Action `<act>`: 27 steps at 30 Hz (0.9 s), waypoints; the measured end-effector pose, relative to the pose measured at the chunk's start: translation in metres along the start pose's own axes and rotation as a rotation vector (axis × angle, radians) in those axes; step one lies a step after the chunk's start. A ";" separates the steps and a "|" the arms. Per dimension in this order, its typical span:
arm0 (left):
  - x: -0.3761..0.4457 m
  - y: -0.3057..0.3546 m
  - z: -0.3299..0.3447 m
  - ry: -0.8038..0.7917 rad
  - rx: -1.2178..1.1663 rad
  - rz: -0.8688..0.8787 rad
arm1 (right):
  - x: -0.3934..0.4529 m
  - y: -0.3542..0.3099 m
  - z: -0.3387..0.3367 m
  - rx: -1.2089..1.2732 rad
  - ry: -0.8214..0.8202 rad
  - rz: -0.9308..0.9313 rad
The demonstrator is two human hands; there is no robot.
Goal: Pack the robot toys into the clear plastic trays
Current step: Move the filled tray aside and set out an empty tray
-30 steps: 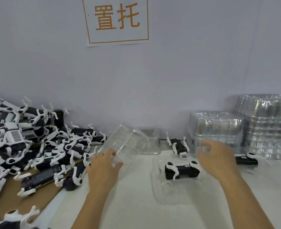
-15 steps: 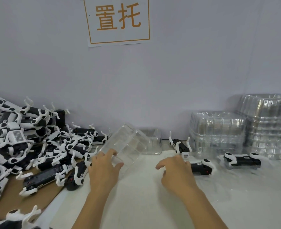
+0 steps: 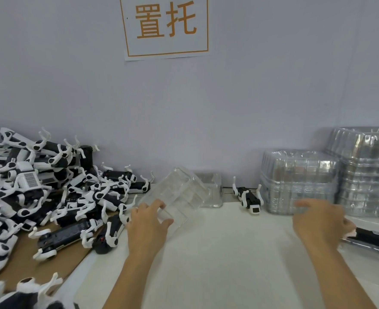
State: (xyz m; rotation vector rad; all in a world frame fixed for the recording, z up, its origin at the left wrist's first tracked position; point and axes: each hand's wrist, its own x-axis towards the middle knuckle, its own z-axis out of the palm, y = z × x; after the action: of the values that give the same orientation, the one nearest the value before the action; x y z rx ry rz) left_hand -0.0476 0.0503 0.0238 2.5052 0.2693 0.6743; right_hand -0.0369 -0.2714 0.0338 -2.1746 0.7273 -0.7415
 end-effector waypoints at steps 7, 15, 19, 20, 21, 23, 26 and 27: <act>-0.001 0.005 0.001 -0.045 -0.083 0.046 | -0.045 -0.033 0.029 0.318 -0.438 -0.445; -0.003 0.025 0.004 -0.136 -0.455 0.157 | -0.101 -0.058 0.064 0.760 -0.736 -0.138; -0.006 0.033 0.005 -0.198 -0.601 0.138 | -0.093 -0.060 0.054 0.917 -0.714 -0.034; -0.008 0.035 0.006 -0.200 -0.626 0.123 | -0.091 -0.060 0.051 0.945 -0.739 -0.027; -0.009 0.037 0.006 -0.198 -0.652 0.100 | -0.089 -0.060 0.048 0.954 -0.763 -0.033; -0.012 0.041 0.006 -0.190 -0.700 0.058 | -0.087 -0.060 0.045 0.955 -0.809 -0.054; -0.014 0.043 0.004 -0.191 -0.736 0.025 | -0.088 -0.061 0.046 1.008 -0.826 -0.055; -0.014 0.043 0.004 -0.194 -0.743 0.017 | -0.089 -0.061 0.047 1.017 -0.804 -0.055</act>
State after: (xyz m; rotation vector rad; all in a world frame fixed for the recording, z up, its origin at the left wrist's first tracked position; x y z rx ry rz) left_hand -0.0551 0.0086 0.0386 1.8358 -0.0720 0.4236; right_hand -0.0482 -0.1543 0.0285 -1.3319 -0.1449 -0.1210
